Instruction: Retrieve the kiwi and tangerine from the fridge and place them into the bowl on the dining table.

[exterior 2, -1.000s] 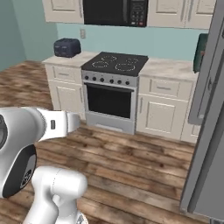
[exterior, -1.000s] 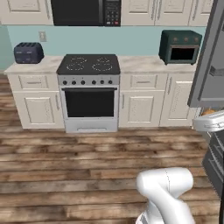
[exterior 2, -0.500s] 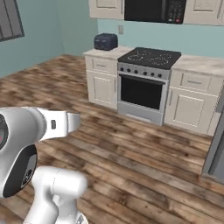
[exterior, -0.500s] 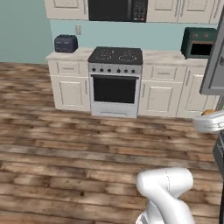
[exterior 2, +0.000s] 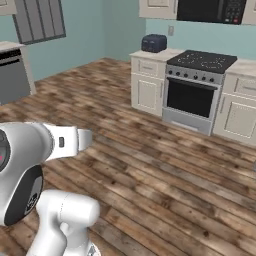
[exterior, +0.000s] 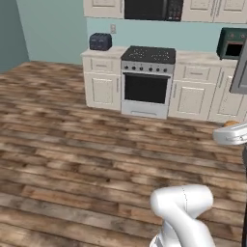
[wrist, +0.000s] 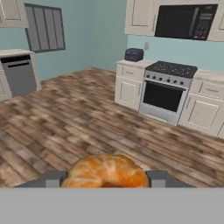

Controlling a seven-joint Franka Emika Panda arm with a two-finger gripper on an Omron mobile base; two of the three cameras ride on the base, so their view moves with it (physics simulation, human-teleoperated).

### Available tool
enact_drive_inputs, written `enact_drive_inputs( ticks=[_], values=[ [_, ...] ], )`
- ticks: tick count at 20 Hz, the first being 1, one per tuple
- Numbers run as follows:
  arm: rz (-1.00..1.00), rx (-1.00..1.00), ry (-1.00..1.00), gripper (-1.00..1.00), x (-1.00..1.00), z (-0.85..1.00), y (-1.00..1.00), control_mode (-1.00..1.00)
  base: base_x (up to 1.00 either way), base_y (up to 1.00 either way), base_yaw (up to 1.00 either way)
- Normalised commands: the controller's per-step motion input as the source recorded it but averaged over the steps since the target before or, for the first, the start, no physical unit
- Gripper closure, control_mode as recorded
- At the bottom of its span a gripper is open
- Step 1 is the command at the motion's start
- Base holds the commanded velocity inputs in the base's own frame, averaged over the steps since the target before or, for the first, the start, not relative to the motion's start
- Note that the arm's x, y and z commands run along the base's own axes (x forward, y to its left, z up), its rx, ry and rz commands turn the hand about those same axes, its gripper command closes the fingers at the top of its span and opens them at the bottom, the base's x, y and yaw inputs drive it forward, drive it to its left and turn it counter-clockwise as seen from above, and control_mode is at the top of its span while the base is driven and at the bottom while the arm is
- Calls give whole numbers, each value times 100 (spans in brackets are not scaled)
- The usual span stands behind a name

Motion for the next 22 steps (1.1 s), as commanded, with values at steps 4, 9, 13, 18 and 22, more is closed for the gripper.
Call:
enact_drive_inputs(
  ticks=[4,9,13,18,22],
  values=[
    [0,0,0,100,0,0,0,100,-100,6,18],
    [0,0,0,100,0,0,0,100,-91,31,8],
    [0,0,0,100,0,0,0,100,-45,91,0],
    [0,0,0,100,0,0,0,100,-37,100,0],
    [0,0,0,100,0,0,0,100,-58,100,-4]
  ],
)
